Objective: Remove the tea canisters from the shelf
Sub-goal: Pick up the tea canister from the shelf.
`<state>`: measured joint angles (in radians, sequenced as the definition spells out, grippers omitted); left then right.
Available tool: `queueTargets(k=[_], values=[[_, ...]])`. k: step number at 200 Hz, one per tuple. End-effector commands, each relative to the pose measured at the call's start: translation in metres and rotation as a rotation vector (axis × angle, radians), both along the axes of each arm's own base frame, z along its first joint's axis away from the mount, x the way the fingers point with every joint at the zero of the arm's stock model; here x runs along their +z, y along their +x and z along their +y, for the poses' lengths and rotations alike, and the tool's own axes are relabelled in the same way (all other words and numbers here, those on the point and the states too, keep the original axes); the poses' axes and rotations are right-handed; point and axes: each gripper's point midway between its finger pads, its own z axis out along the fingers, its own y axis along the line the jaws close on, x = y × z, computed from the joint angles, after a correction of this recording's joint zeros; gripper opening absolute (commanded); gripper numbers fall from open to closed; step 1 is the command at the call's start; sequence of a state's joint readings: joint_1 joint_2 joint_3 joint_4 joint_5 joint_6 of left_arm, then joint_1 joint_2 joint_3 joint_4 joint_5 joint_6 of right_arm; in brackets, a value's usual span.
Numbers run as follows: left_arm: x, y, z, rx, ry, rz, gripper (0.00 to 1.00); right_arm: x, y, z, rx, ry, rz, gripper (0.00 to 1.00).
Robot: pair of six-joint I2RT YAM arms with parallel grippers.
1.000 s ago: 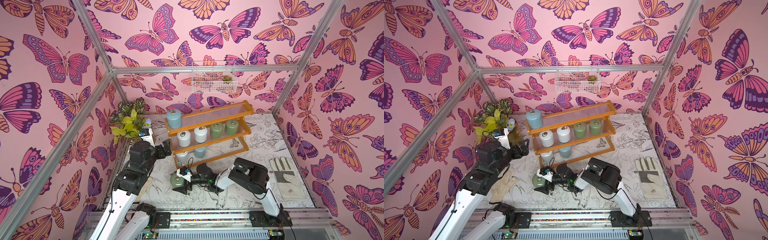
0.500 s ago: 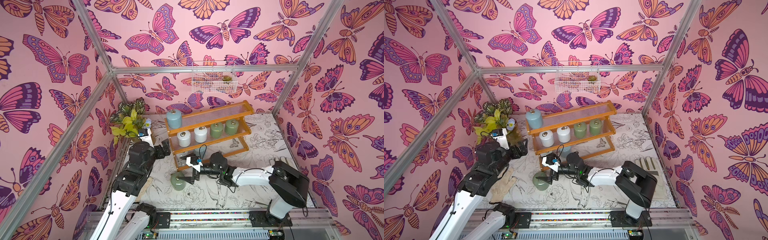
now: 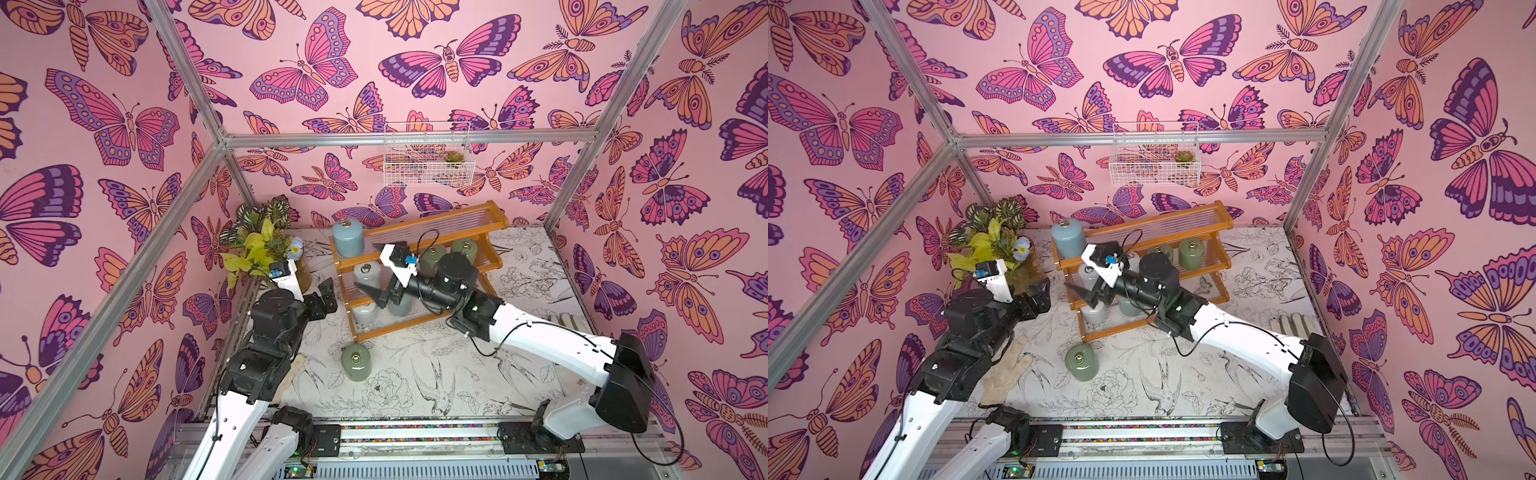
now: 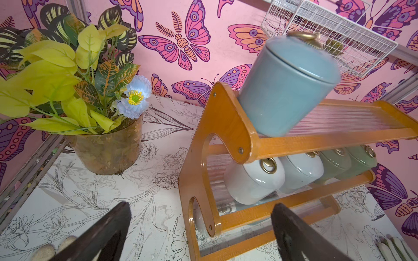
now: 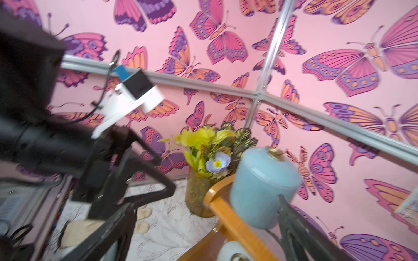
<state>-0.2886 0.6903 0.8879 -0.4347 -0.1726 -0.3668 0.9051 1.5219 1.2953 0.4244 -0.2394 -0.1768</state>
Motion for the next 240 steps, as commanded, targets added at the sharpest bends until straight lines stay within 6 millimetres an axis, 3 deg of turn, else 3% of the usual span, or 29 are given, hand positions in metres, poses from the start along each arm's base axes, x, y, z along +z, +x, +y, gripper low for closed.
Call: queueTargets(k=[1, 45, 71, 162, 240], values=[[0.002, -0.002, -0.004, -0.026, -0.003, -0.021, 1.00, -0.002, 0.035, -0.002, -0.040, -0.008, 0.122, 0.99], [-0.002, -0.005, -0.004, -0.028, -0.018, -0.017, 1.00, 0.013, 0.069, 0.014, 0.062, 0.049, 0.191, 0.99], [-0.002, -0.006, -0.005, -0.035, -0.020, -0.019, 1.00, 0.010, 0.083, 0.024, 0.090, 0.070, 0.214, 0.99], [-0.005, -0.007, -0.007, -0.040, -0.039, -0.010, 1.00, -0.006, 0.106, 0.045, 0.185, 0.121, 0.253, 0.99], [-0.006, -0.007, -0.007, -0.040, -0.046, -0.008, 1.00, -0.021, 0.112, 0.063, 0.256, 0.108, 0.282, 0.99]])
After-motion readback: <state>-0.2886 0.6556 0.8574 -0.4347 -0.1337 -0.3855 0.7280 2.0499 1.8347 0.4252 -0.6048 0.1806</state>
